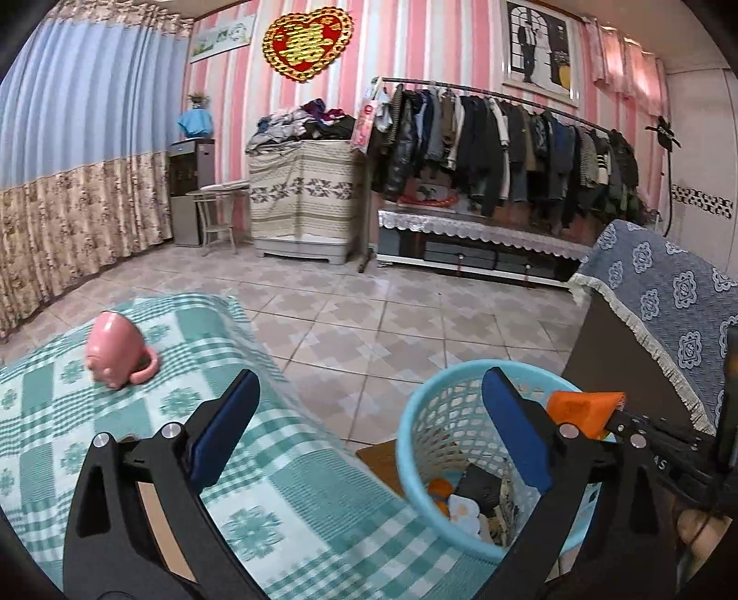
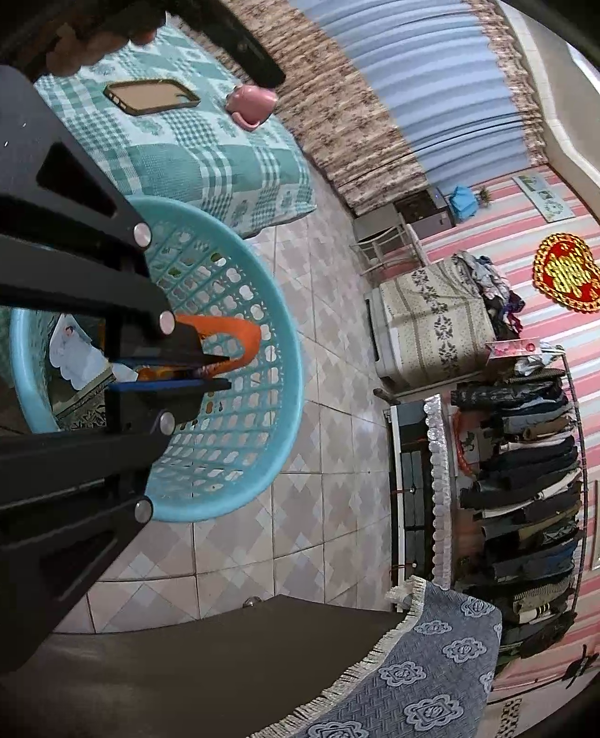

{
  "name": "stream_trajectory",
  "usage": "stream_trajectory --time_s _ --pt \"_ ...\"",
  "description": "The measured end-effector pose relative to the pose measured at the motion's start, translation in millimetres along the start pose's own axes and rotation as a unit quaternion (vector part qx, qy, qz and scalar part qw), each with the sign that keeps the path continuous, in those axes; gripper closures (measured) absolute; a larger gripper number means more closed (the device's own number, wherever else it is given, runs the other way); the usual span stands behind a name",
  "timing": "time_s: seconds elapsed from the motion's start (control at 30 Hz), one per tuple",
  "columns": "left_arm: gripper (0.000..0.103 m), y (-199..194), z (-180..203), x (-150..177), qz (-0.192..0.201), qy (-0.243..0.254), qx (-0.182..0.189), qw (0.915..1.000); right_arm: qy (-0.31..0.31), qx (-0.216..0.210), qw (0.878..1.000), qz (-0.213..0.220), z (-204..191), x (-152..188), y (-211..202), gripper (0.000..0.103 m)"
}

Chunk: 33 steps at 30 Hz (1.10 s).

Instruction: Collect trash

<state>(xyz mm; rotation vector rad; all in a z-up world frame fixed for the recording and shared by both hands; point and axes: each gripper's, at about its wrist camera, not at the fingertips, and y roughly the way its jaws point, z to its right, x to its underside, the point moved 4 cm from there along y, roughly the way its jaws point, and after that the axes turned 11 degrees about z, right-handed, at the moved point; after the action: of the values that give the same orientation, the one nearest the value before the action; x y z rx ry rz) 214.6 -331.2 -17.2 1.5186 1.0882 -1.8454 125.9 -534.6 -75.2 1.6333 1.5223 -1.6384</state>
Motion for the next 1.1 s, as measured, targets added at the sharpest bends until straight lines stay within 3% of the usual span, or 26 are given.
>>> stream_trajectory --time_s 0.07,0.1,0.2,0.27,0.37,0.53,0.83,1.1 --pt "0.009 -4.7 -6.9 -2.7 0.002 -0.004 -0.006 1.0000 -0.004 0.000 1.000 -0.004 -2.9 0.5 2.8 0.056" --pt "0.009 -8.2 -12.1 -4.3 0.003 -0.006 -0.010 0.9999 -0.006 0.003 1.000 -0.003 -4.0 0.5 3.2 0.049" --pt "0.007 -17.2 -24.7 -8.0 0.004 -0.011 -0.020 0.9997 -0.018 0.007 1.000 -0.006 -9.2 0.6 4.6 0.040" --pt "0.006 -27.3 -35.9 -10.8 0.007 -0.012 -0.033 0.9994 -0.021 0.013 1.000 -0.007 -11.3 -0.6 3.2 0.023" --pt "0.006 -46.6 -53.0 -16.9 0.015 -0.013 -0.056 0.9982 -0.032 0.023 0.999 0.008 -15.7 -6.7 -6.7 0.012" --pt "0.006 -88.7 -84.6 -28.0 0.033 -0.021 -0.103 0.9939 -0.032 0.004 0.999 0.041 -34.9 -21.3 -33.7 0.007" --pt "0.005 -168.3 -133.0 -42.9 0.048 -0.008 -0.176 0.9831 -0.066 -0.067 0.992 0.078 -118.5 -36.5 -87.5 0.006" --pt "0.005 -221.1 -158.4 -21.5 0.042 -0.026 -0.214 0.9757 -0.095 -0.130 0.985 0.061 -176.4 -1.6 -133.0 0.006"
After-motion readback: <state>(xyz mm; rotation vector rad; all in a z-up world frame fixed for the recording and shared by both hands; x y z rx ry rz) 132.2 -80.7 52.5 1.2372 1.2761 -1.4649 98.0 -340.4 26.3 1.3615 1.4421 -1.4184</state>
